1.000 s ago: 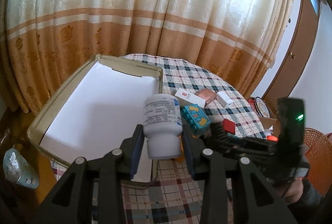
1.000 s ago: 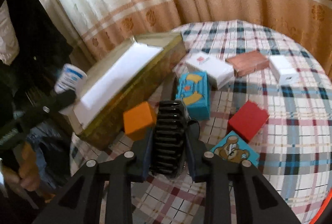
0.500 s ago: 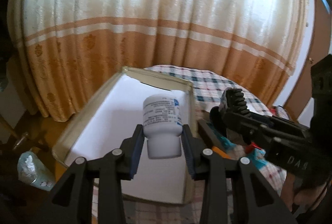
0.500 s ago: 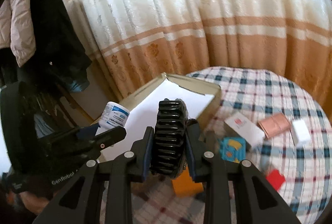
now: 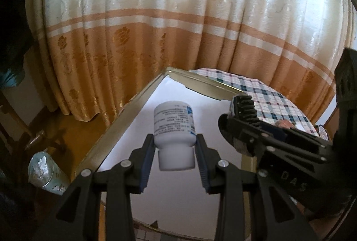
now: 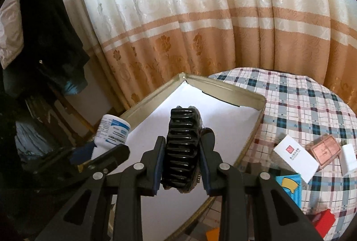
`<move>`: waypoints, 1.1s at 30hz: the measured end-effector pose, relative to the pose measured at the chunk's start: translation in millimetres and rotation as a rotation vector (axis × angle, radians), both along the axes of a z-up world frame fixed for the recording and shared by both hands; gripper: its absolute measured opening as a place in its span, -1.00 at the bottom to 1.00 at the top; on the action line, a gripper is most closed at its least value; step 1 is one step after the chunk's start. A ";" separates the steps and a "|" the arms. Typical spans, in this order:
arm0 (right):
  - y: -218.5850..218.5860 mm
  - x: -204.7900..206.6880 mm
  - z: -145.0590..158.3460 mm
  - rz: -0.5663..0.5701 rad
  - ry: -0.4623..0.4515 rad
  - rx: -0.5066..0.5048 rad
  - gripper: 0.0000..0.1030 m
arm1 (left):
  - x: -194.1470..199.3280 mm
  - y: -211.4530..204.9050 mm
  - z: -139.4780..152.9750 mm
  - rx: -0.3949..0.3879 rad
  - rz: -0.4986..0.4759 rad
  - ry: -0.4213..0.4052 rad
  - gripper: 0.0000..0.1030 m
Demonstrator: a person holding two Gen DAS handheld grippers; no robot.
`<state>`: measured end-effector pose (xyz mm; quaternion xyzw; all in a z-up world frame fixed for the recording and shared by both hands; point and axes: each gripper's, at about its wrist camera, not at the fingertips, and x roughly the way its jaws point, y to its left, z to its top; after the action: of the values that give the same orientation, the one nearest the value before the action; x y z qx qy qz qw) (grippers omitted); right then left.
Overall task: Organize rigid objects
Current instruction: 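Carry bottle and brush into the gold tin tray and open both grippers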
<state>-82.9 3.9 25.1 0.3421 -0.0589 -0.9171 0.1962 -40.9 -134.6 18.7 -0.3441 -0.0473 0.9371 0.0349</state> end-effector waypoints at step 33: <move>-4.8 -18.4 -24.1 0.019 -0.048 -0.060 -0.29 | -21.0 -7.4 -26.4 -0.104 0.132 -0.081 -0.18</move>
<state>-101.2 -0.9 0.9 0.3584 -0.0877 -0.9046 0.2133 -62.0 -142.0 -7.7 -0.3794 -0.0225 0.9238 -0.0467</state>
